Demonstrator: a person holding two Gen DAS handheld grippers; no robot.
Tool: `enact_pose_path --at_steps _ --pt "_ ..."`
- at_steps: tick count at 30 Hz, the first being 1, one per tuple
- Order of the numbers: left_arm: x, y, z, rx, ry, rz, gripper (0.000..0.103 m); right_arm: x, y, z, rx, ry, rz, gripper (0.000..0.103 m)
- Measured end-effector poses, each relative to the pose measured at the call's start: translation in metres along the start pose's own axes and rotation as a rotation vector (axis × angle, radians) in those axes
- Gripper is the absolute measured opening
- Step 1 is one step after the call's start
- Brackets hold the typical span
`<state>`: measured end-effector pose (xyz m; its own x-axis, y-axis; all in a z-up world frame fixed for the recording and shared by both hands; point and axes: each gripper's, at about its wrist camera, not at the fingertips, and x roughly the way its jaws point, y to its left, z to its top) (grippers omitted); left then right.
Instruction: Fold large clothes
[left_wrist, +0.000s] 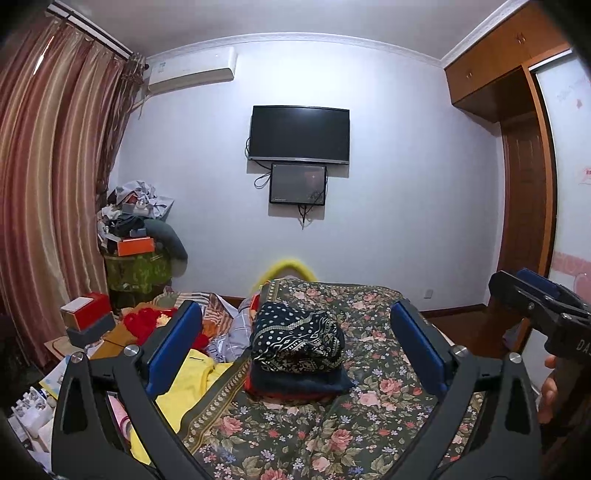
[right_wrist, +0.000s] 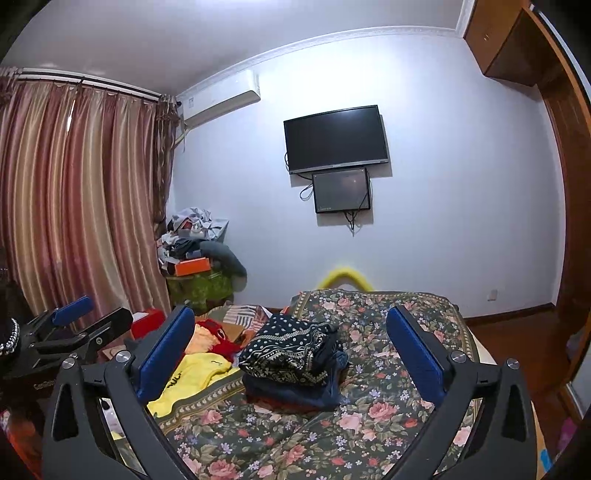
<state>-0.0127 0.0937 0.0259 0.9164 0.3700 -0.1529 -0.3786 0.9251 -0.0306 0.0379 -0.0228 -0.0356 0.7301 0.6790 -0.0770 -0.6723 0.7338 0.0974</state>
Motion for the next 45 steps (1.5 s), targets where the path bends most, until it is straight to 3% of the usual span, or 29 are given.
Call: enact_pose_path --at_steps 45 --pt "0.018 0.009 -0.007 -0.029 0.040 -0.012 0.103 -0.004 -0.002 0.000 0.014 0.042 -0.003 0.103"
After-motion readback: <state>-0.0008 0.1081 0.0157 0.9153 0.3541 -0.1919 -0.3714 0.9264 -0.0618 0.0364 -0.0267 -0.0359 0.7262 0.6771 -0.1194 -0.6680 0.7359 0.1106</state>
